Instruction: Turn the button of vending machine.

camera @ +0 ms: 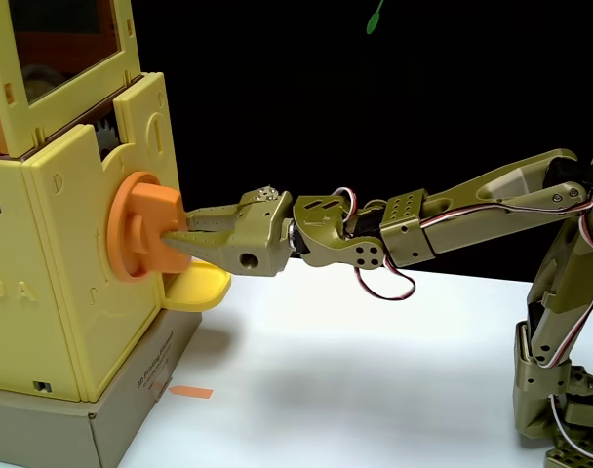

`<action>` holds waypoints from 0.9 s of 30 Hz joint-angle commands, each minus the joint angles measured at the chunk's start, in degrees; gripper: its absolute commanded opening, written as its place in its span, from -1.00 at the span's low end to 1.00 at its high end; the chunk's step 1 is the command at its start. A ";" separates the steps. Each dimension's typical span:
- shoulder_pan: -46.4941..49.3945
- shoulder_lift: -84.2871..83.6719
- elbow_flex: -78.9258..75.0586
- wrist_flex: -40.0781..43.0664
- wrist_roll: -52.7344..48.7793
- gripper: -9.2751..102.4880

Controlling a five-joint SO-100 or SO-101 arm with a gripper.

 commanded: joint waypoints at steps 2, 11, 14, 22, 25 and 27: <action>-0.35 3.69 0.09 -2.99 6.94 -0.84; -1.32 3.69 0.35 -2.20 6.94 -0.84; -1.32 3.69 0.35 -2.29 6.33 -0.84; -1.58 3.87 0.70 -3.25 2.72 -0.66; -2.99 4.57 1.85 -5.27 0.53 -0.40; -3.78 5.10 2.29 -5.63 0.70 -0.29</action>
